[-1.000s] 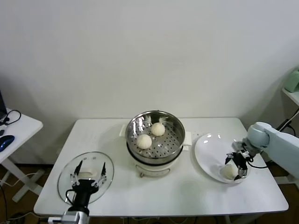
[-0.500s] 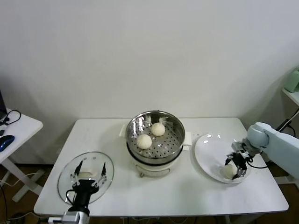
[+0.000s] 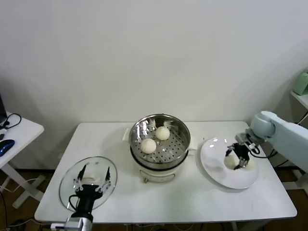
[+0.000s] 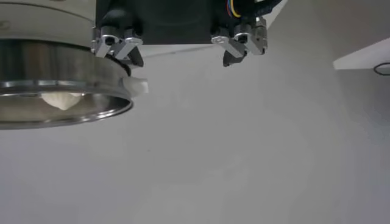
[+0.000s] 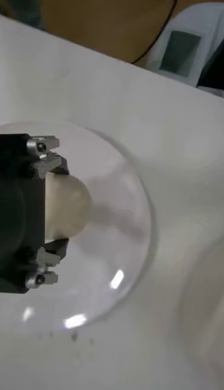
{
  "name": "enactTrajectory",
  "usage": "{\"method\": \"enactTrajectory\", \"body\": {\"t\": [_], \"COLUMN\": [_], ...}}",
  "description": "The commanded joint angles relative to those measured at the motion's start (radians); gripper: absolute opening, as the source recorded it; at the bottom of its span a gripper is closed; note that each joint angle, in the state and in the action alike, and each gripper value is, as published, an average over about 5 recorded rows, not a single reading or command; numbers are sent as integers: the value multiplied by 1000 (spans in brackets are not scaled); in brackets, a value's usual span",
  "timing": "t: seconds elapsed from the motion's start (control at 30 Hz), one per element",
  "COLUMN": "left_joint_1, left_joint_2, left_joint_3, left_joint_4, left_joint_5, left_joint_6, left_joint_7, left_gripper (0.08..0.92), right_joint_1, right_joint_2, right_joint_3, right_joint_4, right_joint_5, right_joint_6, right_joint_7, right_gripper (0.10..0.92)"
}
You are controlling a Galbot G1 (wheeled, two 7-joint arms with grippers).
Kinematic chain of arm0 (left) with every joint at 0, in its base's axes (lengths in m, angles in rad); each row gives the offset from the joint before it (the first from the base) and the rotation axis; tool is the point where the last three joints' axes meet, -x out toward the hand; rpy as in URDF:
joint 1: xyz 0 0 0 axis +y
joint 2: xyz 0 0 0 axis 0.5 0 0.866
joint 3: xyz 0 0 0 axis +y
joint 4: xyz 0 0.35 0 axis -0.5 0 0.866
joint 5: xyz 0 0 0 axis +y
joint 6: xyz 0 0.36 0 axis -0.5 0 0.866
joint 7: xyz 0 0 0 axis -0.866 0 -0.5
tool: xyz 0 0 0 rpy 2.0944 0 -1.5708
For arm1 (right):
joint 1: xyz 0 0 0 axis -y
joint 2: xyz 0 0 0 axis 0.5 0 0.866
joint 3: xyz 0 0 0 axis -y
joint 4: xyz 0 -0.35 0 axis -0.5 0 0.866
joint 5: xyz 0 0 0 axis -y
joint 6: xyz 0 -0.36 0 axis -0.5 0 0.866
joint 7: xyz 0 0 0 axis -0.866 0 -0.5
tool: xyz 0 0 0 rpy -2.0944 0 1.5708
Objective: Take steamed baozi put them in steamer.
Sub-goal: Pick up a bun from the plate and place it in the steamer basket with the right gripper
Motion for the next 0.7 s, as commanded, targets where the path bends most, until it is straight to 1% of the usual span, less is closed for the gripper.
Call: {"method": "enactTrajectory", "body": {"t": [0.03, 0.1, 0.2, 0.27, 0.47, 0.57, 0.7], "left_joint_1": [1, 1, 2, 4, 6, -7, -12], "left_joint_2": [-2, -2, -4, -7, 5, 13, 12], "left_joint_3": [4, 4, 6, 7, 25, 41, 57], "left_joint_4": [-4, -5, -9, -13, -31, -33, -29], "left_joint_5": [7, 9, 10, 11, 9, 22, 31], "left_joint_6": [2, 3, 2, 2, 20, 26, 29], "left_joint_7": [0, 1, 3, 4, 2, -2, -5], "left_gripper": [823, 823, 823, 823, 823, 823, 823], "right_joint_1": [435, 471, 474, 453, 378, 349, 327], "right_joint_2": [77, 116, 172, 200, 282, 328, 389], "right_joint_3": [-159, -147, -91, -62, -58, -68, -103], "right_joint_4": [137, 181, 279, 348, 487, 501, 477], "right_joint_5": [-44, -126, -297, -365, -435, -464, -460], "right_joint_6": [175, 245, 356, 388, 392, 396, 400], "right_joint_7": [-55, -58, -53, -50, -41, -40, -36], "right_gripper": [696, 696, 695, 694, 695, 695, 696]}}
